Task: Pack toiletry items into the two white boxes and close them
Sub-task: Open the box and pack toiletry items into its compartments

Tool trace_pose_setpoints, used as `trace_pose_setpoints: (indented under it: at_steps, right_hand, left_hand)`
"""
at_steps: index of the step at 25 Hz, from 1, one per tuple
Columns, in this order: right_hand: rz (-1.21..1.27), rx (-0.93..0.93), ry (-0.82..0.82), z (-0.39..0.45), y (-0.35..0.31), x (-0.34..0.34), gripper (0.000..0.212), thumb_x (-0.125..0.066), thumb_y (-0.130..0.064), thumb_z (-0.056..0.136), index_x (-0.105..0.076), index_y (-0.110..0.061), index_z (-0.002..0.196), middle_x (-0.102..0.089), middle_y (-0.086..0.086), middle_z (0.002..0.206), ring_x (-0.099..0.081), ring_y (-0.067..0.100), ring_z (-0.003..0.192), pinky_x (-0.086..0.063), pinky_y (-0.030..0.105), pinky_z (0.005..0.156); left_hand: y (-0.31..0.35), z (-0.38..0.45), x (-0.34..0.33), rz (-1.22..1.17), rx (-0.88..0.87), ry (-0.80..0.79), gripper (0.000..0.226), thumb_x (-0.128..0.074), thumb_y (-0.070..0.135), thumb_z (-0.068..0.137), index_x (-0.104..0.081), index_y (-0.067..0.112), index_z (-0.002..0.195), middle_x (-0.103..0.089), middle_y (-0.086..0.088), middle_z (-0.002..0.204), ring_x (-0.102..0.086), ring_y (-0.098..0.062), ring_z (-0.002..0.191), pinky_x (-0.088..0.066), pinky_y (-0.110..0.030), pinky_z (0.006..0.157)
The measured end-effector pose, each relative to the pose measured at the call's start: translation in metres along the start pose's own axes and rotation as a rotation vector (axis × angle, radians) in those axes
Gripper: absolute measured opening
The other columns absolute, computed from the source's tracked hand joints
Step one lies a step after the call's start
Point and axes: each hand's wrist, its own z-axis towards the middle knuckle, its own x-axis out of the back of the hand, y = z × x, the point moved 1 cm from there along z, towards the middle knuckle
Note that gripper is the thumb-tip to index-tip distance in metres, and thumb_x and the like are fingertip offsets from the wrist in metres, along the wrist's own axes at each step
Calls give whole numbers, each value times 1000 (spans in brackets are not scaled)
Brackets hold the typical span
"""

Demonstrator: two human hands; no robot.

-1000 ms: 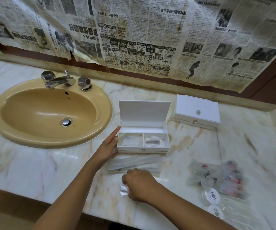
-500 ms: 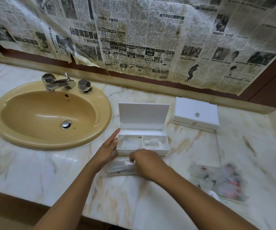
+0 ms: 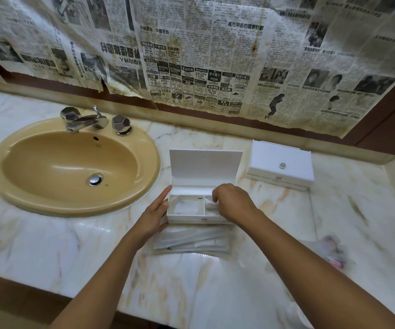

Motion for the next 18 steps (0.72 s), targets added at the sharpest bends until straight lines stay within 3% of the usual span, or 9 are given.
trace_pose_setpoints:
  at_steps: [2,5,7,8,10,12,15,18]
  right_hand:
    - [2,-24,-55,2,0,-8,26,-51,8,80,-69,-6,92,-64,9,91,-63,28,79,-49,29,63]
    - [-15,-60,-110,3,3,-12,17,-47,7,79,-55,-6,71,-44,5,65,-47,23,58,-31,23,45]
    - [16,-58,-99,3,6,-11,16,-50,2,82,-65,-5,85,-53,7,75,-54,25,66,-41,25,51]
    - [48,-52,-83,3,7,-11,21,-54,-2,84,-69,-8,98,-60,7,89,-61,27,79,-49,28,62]
    - [137,-43,-38,5,7,-10,28,-59,-9,86,-70,-18,110,-63,3,107,-62,25,97,-50,30,78]
    - [161,-46,-20,6,5,-13,25,-58,-8,85,-72,-19,104,-66,3,104,-64,24,92,-52,30,76]
    - [93,-91,-67,7,5,-21,13,-59,-12,87,-70,-5,85,-62,6,80,-59,28,75,-48,27,66]
    - [139,-135,-140,7,6,-19,28,-61,-25,92,-64,-3,74,-60,5,73,-56,20,64,-43,23,58]
  left_hand:
    - [0,0,0,3,0,4,37,-39,39,103,-43,67,128,-44,9,148,-39,-12,138,-46,-31,100]
    - [-1,0,1,5,-7,-9,37,-39,41,103,-43,68,128,-45,9,148,-40,-12,138,-46,-30,100]
    - [-1,1,1,6,-5,-6,37,-39,41,103,-43,68,127,-44,9,149,-40,-12,138,-46,-32,102]
    - [-1,1,1,10,-5,-6,37,-39,41,103,-43,69,127,-44,9,149,-39,-12,139,-45,-34,103]
    - [-1,2,2,11,-3,-9,37,-39,41,103,-43,70,126,-43,10,150,-38,-12,139,-44,-36,106]
    - [0,1,1,6,0,-9,36,-40,41,103,-44,69,125,-43,11,150,-39,-11,139,-44,-35,105]
    - [1,0,1,0,8,-2,37,-40,39,103,-44,68,127,-45,12,148,-43,-11,136,-46,-32,101]
    - [2,-1,0,-6,11,-1,37,-39,38,104,-45,66,127,-48,13,145,-46,-8,132,-48,-26,94]
